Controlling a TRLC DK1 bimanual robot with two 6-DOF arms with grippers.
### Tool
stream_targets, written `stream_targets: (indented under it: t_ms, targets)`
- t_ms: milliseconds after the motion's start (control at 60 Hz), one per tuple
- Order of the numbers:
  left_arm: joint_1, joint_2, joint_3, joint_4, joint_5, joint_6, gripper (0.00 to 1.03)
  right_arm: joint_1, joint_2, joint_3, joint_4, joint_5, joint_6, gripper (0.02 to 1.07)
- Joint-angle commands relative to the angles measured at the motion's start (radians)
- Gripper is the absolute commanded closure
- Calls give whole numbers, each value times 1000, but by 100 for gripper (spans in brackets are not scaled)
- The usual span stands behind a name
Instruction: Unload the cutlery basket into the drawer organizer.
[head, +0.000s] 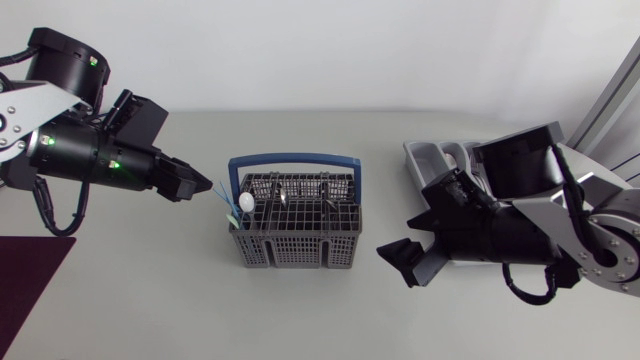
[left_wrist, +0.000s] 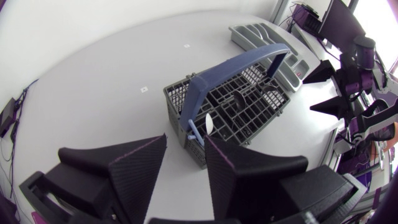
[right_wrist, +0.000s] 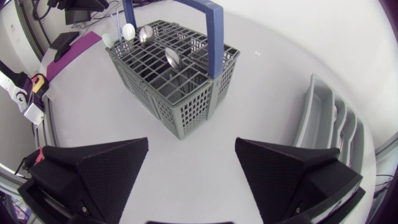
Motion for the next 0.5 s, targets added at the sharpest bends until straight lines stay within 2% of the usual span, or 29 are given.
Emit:
stream_targets:
  t_ms: [0, 483]
  targets:
    - [-15, 22, 25, -10, -17, -26, 57, 7, -9, -23, -13, 7, 23, 7]
    - [-52, 56, 20, -1, -54, -34, 59, 5, -21, -41, -7, 9, 23, 7]
